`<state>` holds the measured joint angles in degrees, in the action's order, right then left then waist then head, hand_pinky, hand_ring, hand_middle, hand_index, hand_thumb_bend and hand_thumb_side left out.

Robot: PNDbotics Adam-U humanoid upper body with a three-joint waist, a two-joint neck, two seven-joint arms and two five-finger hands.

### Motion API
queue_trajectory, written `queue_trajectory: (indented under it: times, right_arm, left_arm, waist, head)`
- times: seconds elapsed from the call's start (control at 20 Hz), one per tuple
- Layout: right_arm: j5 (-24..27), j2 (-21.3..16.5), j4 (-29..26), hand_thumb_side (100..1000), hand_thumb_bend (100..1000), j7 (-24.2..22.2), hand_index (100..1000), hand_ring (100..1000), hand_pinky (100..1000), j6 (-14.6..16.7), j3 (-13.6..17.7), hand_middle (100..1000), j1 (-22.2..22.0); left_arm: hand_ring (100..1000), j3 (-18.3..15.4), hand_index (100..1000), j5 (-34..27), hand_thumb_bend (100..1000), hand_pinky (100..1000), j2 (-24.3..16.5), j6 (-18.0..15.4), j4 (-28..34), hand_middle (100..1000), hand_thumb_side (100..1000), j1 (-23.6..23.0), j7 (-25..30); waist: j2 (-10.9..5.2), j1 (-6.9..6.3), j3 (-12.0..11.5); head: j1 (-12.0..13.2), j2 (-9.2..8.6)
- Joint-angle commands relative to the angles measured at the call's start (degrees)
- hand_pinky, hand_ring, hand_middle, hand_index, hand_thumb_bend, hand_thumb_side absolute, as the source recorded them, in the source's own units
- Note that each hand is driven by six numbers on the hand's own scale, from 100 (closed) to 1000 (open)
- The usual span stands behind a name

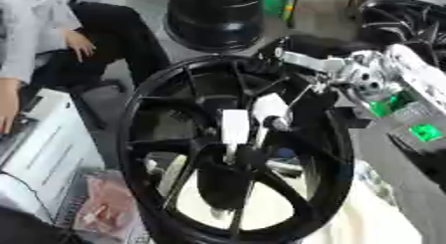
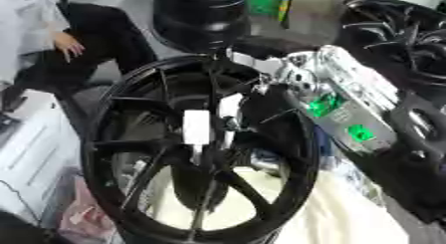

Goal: Pull the pin out of the wheel hub.

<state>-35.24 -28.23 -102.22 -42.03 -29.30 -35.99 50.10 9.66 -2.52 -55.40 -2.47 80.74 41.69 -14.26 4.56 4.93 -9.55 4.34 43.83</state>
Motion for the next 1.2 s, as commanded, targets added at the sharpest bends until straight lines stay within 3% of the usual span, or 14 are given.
queue_trajectory:
  times: [0.05,0.55,1.2]
  right_arm:
    - [1.2,-2.5,-0.1,105,500,-8.5,863,836,865,-6.9,1.0,792,1.3]
    - [4.3,-4.4,-0.3,100,490,-9.1,864,842,866,-6.2,1.2,800,1.0]
    - [2.4,-5.5,-0.6,100,473,-7.1,860,858,871,-3.7,2.1,811,1.3]
  left_arm:
    - [841,-0.7,873,-0.3,100,912,-2.6,0.2,1.3,713,579,0.2,-0.3]
    - [842,-0.8,873,-0.1,100,914,-3.2,0.3,1.6,713,577,-0.6,-0.6]
    - [844,-0.6,875,0.3,100,909,-5.4,0.0,11.7,718,565,-4.8,-1.2]
  waist:
    - [-0.59,-0.28,0.0]
    - [0.26,0.57,-0.1]
    - [2.92,1.66,-0.5]
  head:
    - [0.4,0.29]
    - [0.3,0.29]
    - [-6.6,0.29]
